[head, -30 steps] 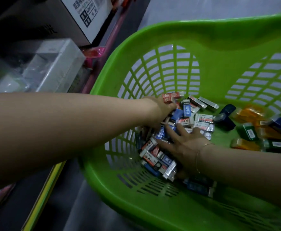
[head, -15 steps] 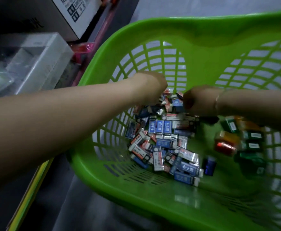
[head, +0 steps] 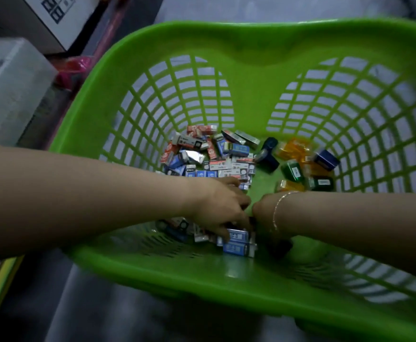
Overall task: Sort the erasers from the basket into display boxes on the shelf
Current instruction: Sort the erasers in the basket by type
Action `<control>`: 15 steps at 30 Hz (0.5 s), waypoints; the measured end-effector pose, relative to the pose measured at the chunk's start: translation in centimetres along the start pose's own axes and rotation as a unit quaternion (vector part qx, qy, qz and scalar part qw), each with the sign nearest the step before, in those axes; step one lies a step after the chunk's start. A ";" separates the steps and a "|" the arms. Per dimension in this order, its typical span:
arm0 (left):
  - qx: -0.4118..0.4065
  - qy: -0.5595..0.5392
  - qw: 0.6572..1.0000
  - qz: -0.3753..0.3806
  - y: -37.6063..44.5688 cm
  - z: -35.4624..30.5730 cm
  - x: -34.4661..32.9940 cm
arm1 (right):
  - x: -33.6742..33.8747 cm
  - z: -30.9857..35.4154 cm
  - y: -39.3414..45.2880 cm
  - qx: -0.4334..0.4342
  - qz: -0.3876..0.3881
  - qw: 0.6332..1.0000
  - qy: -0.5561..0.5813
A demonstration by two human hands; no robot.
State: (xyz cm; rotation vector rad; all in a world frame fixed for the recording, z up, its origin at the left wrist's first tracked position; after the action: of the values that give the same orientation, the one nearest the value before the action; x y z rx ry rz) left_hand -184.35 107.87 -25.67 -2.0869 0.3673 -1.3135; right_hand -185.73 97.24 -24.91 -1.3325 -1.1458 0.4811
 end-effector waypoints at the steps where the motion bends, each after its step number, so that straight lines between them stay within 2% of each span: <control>1: -0.003 0.002 1.000 0.002 -0.1 -0.1 0.2 | -0.6 -0.1 0.4 -0.008 0.024 1.000 -0.007; 3: 0.016 -0.026 1.000 0.003 -0.5 0.4 0.7 | -1.7 -1.0 -0.1 -0.017 0.096 0.995 -0.036; 5: 0.012 -0.041 0.999 -0.010 0.0 -0.1 0.8 | -2.0 -3.0 -0.6 -0.028 0.153 0.987 0.030; 6: 0.011 -0.058 0.998 -0.021 0.3 -0.2 1.1 | -1.6 -4.2 -0.9 -0.050 0.129 0.985 0.100; 7: 0.003 -0.086 0.996 -0.039 0.4 -0.5 1.4 | -0.9 -5.6 -0.9 -0.082 0.054 0.984 0.150; 8: 0.001 -0.106 0.993 -0.054 0.5 -0.6 1.6 | 0.0 -7.1 -1.1 -0.128 -0.055 0.975 0.172; 9: -0.001 -0.109 0.993 -0.054 0.6 -0.7 1.6 | 0.6 -8.4 -1.0 -0.170 -0.169 0.952 0.190; 10: -0.006 -0.100 0.994 -0.042 0.8 -0.9 1.5 | 1.1 -9.4 -0.8 -0.200 -0.251 0.924 0.208; 11: -0.012 -0.087 0.996 -0.024 0.9 -1.1 1.3 | 1.2 -9.9 -0.1 -0.207 -0.288 0.908 0.223; 12: -0.015 -0.079 0.997 -0.005 1.2 -1.4 0.9 | 1.1 -9.9 0.4 -0.200 -0.285 0.909 0.230; 15: 0.015 -0.100 0.994 0.027 1.9 -1.7 0.6 | 0.4 -8.4 2.2 -0.193 -0.237 0.924 0.229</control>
State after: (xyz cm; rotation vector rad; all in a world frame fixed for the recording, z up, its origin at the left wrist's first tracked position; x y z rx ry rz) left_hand -185.40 105.49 -25.94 -2.1454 0.3120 -1.0604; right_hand -177.74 93.91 -25.38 -1.3399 -1.1413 -0.4149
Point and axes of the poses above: each hand's wrist, its own y-axis towards the middle knuckle, its own x-axis out of the back of the hand, z = x × y, the point moved 2 cm from there along y, towards the middle knuckle, and after that the axes turned 14 degrees about -y, right-handed, at the moved point
